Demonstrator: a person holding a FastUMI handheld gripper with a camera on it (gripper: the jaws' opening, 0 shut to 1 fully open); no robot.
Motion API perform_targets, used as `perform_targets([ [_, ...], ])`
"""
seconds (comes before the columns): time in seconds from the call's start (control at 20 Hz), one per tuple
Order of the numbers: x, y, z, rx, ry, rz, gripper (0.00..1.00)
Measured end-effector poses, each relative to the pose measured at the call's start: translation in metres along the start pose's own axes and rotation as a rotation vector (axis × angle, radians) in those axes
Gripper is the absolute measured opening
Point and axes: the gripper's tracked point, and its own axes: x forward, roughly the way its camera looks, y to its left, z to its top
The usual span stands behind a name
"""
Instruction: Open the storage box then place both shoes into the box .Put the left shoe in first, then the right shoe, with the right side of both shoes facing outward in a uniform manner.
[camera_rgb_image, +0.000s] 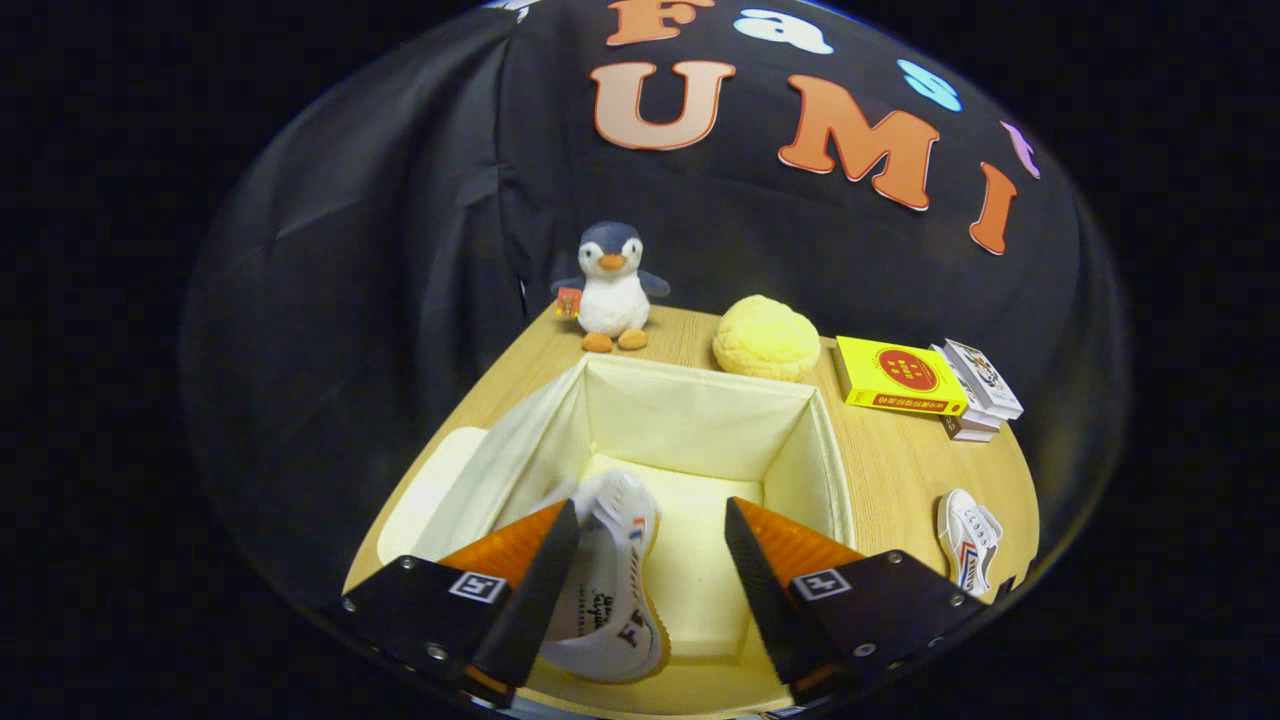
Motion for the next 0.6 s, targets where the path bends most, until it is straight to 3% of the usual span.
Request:
perform_targets([
  [0.05, -0.004, -0.001, 0.008, -0.013, -0.015, 0.007, 0.98],
  [0.4, -0.034, -0.038, 0.031, 0.037, -0.108, 0.066, 0.99],
  [0.6, -0.049, -0.110, 0.029, 0.054, -0.155, 0.008, 0.99],
])
